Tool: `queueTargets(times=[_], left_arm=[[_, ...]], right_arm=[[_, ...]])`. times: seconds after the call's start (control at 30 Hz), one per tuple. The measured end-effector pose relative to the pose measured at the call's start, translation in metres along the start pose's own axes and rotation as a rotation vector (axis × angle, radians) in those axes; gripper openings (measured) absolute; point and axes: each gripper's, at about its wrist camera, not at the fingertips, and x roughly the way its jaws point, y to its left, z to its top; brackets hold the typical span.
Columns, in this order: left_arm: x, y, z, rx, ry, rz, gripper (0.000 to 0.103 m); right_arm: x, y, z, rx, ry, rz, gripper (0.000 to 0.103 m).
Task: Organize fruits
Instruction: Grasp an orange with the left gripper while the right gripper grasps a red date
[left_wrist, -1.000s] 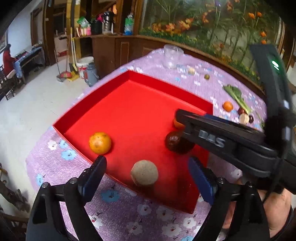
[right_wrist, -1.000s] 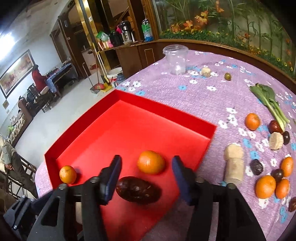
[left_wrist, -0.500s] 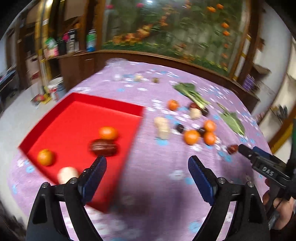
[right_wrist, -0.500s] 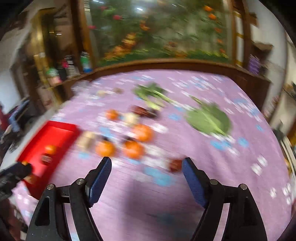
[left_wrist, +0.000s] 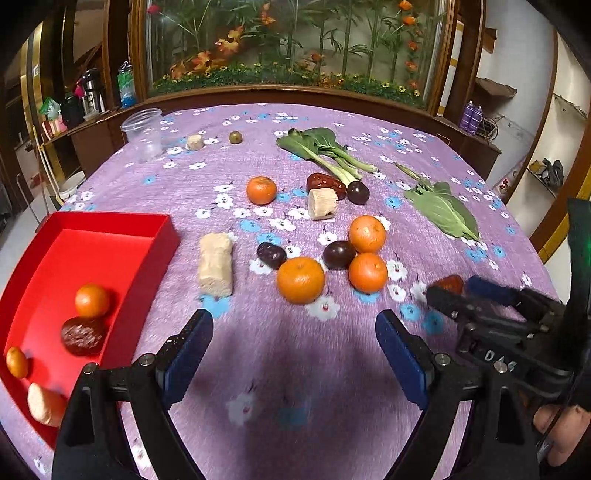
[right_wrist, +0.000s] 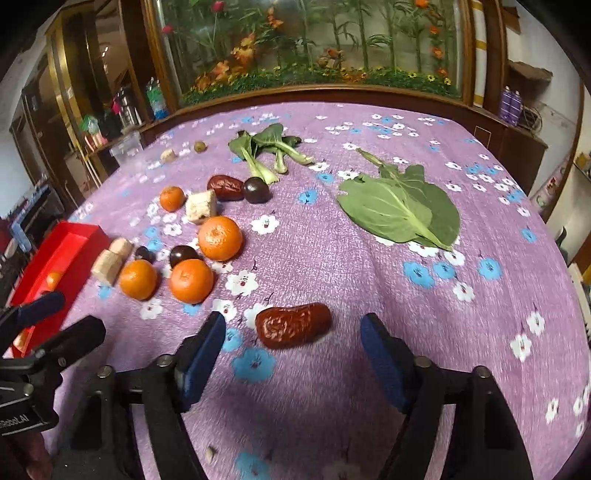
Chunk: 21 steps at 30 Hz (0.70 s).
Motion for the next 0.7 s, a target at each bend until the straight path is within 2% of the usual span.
queueTargets(times=[0.03, 0.27, 0.37, 0.43, 0.53, 0.6, 0.7], left_arm=[[0.004, -0.001, 0.002, -0.001, 0.003, 0.001, 0.089], [0.025, 0.000, 0.010, -0.018, 0.022, 0.005, 0.088], [0.036, -0.001, 0.012, -0.012, 0.036, 0.025, 0.074], [0.045, 0.000, 0.013, -0.014, 0.064, 0.039, 0.050], [0.050, 0.002, 0.014, -0.035, 0.069, 0.044, 0.043], [0.048, 0.001, 0.016, -0.032, 0.063, 0.034, 0.033], [0.046, 0.003, 0.015, -0.036, 0.062, 0.019, 0.032]], right_arm=[[0.005, -0.001, 0.000, 0.004, 0.022, 0.017, 0.049], [0.006, -0.003, -0.005, 0.010, 0.008, 0.027, 0.049], [0.006, -0.006, -0.005, 0.018, -0.003, 0.039, 0.049], [0.005, -0.007, -0.006, 0.024, -0.007, 0.046, 0.049], [0.005, -0.009, -0.006, 0.032, -0.010, 0.058, 0.049], [0.005, -0.009, -0.006, 0.036, -0.012, 0.064, 0.049], [0.005, -0.010, -0.006, 0.038, -0.012, 0.067, 0.049]])
